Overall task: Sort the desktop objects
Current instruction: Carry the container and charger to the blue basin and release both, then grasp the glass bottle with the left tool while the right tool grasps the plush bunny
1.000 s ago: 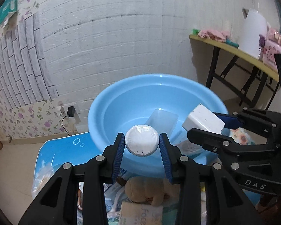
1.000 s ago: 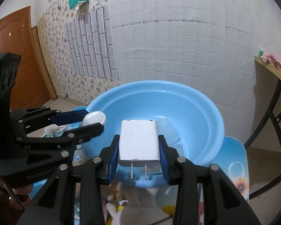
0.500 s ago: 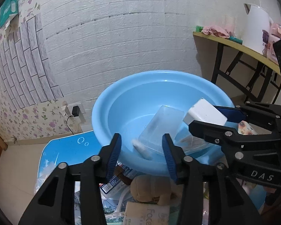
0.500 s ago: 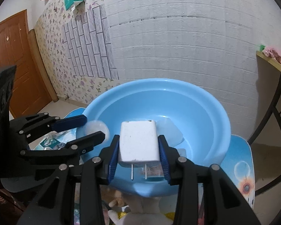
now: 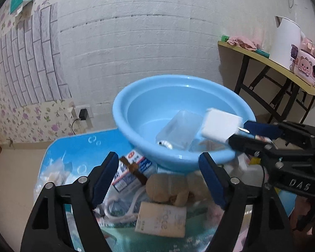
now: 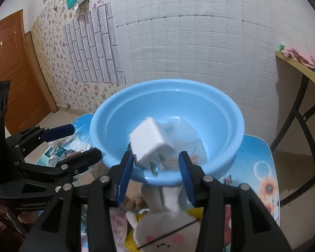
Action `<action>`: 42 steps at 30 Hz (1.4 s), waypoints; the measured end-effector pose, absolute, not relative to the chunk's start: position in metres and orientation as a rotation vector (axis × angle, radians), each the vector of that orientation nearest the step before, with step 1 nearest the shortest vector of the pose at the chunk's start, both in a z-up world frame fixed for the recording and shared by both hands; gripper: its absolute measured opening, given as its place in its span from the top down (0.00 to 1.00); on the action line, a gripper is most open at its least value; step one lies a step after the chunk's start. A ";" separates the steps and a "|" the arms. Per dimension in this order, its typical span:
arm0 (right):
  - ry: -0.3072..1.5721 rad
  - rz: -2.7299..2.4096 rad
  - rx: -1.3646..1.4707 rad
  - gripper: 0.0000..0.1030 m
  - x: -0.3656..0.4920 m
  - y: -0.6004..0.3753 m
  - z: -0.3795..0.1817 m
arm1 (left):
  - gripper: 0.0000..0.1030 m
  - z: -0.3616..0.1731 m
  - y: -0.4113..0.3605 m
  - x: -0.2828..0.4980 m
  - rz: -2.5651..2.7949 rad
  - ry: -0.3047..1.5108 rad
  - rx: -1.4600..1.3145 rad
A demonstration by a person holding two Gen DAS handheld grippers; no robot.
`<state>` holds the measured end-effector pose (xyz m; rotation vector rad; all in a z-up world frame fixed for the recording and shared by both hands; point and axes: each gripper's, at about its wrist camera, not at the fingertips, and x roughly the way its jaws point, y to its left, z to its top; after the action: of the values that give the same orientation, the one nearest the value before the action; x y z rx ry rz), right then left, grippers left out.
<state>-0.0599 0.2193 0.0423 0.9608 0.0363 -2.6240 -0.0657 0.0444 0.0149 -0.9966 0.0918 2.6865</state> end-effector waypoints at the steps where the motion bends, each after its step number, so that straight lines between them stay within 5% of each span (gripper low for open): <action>1: 0.046 -2.629 0.956 0.57 -0.057 0.219 0.043 | 0.24 0.013 0.042 -0.064 2.686 0.086 -1.002; 34: 0.054 -2.625 1.123 0.52 -0.010 0.256 0.011 | 0.24 -0.033 -0.018 0.009 2.741 0.134 -1.118; 37: 0.065 -2.615 1.069 0.35 -0.003 0.254 0.018 | 0.24 -0.031 -0.024 0.013 2.741 0.120 -1.116; 42: 0.080 -2.615 1.042 0.29 0.001 0.250 0.025 | 0.24 -0.027 -0.031 0.018 2.766 0.144 -1.099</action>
<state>0.0007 0.2502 0.0249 1.0423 0.0804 -2.6146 0.0181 -0.0310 -0.0267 -1.0986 0.1441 2.7657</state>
